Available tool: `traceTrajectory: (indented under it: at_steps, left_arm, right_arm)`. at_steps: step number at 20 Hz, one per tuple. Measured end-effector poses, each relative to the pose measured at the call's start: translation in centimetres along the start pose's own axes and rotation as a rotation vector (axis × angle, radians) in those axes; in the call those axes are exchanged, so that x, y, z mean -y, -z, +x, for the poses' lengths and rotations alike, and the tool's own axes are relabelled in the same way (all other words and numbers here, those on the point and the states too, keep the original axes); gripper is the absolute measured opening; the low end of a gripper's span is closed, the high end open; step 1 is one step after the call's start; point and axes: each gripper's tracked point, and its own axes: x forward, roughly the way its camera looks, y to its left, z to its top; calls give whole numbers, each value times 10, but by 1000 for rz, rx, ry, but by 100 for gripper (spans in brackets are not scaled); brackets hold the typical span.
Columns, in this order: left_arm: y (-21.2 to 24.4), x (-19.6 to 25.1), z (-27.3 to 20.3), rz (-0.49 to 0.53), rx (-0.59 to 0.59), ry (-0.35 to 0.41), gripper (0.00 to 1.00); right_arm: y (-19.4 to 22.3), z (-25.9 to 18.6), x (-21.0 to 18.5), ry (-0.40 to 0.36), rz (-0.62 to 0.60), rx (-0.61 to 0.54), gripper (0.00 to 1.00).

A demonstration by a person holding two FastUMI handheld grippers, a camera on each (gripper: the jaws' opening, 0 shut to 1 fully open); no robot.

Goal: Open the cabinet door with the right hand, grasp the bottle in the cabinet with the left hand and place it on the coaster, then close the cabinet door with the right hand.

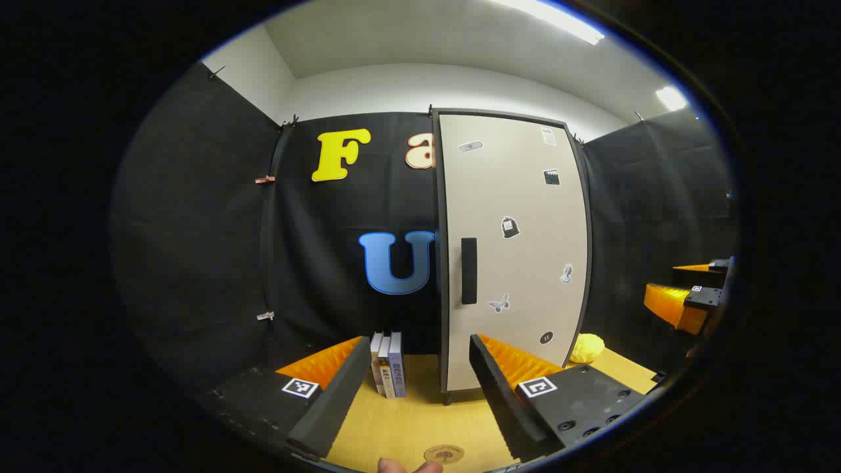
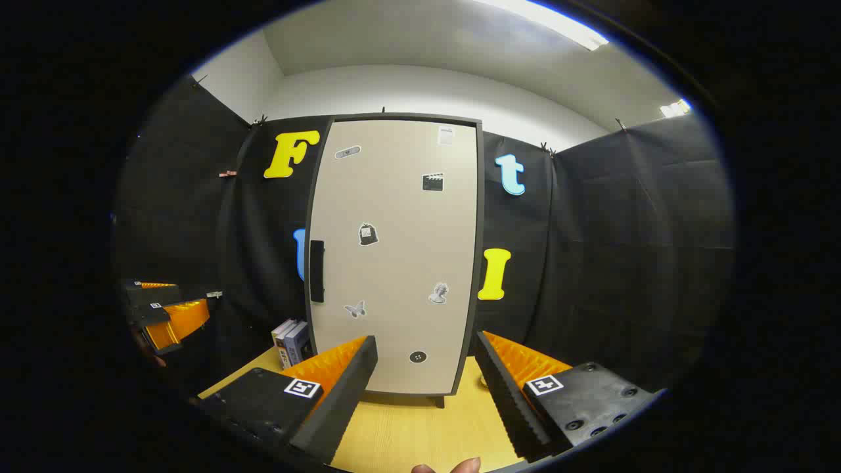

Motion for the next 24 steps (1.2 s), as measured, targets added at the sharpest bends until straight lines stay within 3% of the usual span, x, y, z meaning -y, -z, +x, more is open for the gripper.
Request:
traceTrajectory:
  at_steps: [24]
  left_arm:
    - [0, -2, -1, 3, -4, 10, 95]
  right_arm:
    - [6, -3, -3, 8, 20, -8, 98]
